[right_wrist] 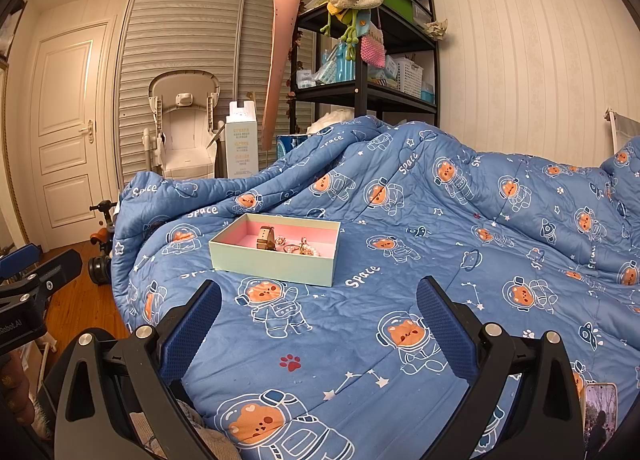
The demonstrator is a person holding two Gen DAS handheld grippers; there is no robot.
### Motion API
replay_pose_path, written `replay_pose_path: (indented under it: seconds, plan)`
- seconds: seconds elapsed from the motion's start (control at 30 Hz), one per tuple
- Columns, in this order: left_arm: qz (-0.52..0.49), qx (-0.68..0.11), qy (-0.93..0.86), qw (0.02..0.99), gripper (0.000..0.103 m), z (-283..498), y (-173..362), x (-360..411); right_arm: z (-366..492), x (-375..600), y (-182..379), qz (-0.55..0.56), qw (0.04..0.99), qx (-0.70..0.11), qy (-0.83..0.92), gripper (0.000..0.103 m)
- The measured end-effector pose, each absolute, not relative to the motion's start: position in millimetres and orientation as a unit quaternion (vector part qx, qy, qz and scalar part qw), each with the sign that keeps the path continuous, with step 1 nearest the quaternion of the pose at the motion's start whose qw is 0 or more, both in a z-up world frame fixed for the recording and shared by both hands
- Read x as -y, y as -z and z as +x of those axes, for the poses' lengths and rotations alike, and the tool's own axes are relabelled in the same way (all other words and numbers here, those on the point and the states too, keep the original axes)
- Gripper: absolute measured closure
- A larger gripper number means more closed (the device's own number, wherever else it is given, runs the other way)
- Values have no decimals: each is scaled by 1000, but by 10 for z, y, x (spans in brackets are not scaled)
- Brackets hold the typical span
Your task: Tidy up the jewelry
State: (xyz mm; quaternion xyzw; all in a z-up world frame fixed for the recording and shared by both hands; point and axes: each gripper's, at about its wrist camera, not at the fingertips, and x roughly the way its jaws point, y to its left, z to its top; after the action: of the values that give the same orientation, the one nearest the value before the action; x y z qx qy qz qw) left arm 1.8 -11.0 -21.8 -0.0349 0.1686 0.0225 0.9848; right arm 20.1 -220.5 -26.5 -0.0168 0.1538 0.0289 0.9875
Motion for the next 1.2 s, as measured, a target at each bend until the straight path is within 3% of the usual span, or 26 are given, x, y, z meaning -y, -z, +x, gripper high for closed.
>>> replay_pose_path:
  seconds: [1.2]
  plan:
    - [-40, -160, -20, 986, 6, -12, 181, 111, 196, 2210, 276, -17, 988, -151, -29, 7]
